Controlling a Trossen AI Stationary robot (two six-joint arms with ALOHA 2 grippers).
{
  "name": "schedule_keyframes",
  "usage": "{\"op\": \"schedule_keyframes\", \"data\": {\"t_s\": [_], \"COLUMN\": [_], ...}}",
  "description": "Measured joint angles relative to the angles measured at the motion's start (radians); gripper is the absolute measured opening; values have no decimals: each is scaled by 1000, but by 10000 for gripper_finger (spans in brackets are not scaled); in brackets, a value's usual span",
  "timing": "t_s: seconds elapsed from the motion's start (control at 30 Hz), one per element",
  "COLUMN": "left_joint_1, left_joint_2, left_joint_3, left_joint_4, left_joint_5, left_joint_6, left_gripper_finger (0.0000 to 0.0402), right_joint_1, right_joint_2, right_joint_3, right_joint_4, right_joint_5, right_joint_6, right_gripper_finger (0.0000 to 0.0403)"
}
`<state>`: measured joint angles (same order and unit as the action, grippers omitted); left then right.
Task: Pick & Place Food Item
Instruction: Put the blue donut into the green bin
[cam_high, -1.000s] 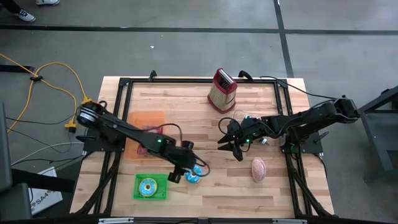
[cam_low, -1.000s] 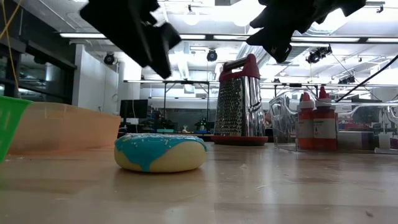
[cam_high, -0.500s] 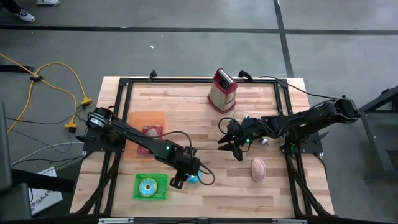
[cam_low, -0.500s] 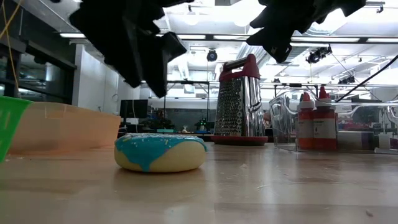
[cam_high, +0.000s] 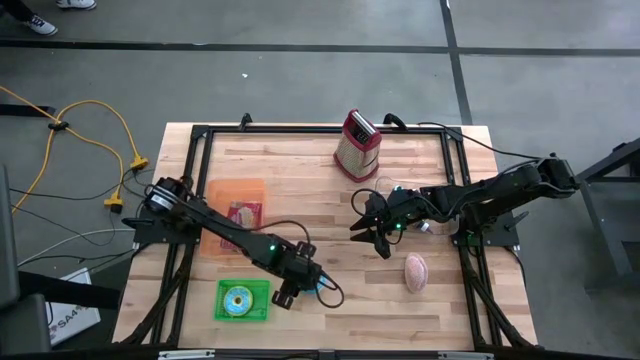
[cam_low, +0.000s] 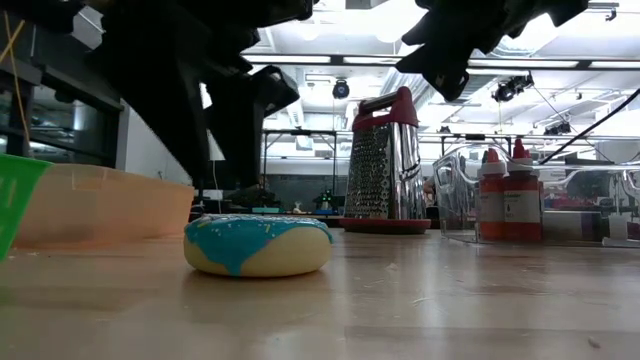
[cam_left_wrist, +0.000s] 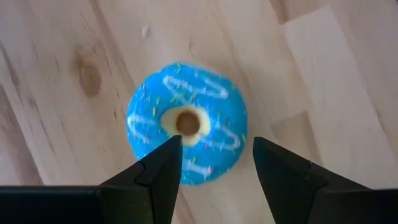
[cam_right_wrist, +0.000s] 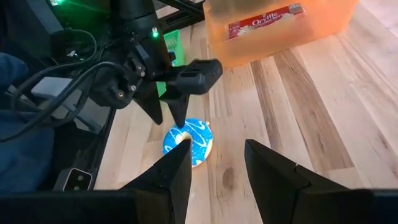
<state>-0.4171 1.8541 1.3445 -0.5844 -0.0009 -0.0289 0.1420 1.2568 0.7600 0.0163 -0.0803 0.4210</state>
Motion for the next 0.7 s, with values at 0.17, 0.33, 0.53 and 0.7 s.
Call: {"op": "schedule_keyframes", "data": {"t_s": [0.17,0.33,0.53,0.7], "left_joint_1": [0,0,-9,-14], "left_joint_2": [12,37,57,63], "left_joint_3": [0,0,0,1], "left_joint_4": [16,29,39,41], "left_joint_5": [-1,9,13,10], "left_joint_6": [20,22,37,40], "left_gripper_finger": [191,191,191,191], "right_joint_1": [0,0,0,0], "right_joint_2": [0,0,0,0], "right_joint_3": [0,0,0,0], "right_joint_4": [-1,-1,0,1], "right_joint_5": [0,-1,0,0], "right_joint_6": [0,0,0,0], "right_gripper_finger": [139,139,139,139]}}
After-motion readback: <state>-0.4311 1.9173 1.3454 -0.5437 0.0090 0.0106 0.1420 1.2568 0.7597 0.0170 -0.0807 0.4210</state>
